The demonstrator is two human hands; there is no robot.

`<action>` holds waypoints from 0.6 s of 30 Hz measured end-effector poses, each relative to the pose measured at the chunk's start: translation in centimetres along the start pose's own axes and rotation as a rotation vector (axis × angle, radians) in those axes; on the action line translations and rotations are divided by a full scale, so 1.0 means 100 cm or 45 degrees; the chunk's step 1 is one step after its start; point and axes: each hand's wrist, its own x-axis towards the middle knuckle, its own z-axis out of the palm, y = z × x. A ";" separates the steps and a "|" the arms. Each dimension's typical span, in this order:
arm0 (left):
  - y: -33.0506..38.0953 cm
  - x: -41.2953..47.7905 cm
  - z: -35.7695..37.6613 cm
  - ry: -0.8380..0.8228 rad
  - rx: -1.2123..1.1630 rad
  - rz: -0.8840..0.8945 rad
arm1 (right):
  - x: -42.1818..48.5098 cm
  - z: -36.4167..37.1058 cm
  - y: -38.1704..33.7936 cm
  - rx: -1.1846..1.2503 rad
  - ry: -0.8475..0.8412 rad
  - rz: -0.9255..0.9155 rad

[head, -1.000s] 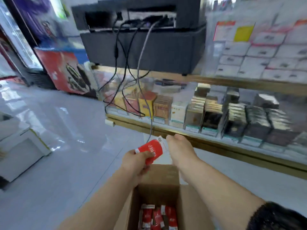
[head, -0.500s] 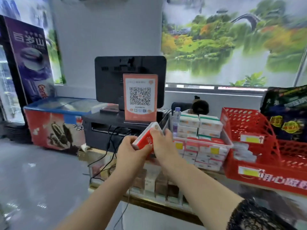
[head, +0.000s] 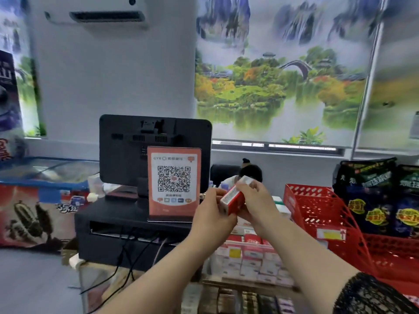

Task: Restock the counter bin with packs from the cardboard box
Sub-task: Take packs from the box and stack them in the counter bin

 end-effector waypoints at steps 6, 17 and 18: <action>-0.018 0.027 -0.038 0.013 -0.151 0.035 | 0.048 -0.006 0.025 -0.213 0.243 -0.039; -0.045 0.044 -0.061 0.356 -0.181 0.027 | 0.113 0.014 0.096 -1.330 0.039 0.020; -0.047 0.045 -0.061 0.363 -0.173 0.020 | 0.119 0.016 0.101 -1.414 0.000 0.034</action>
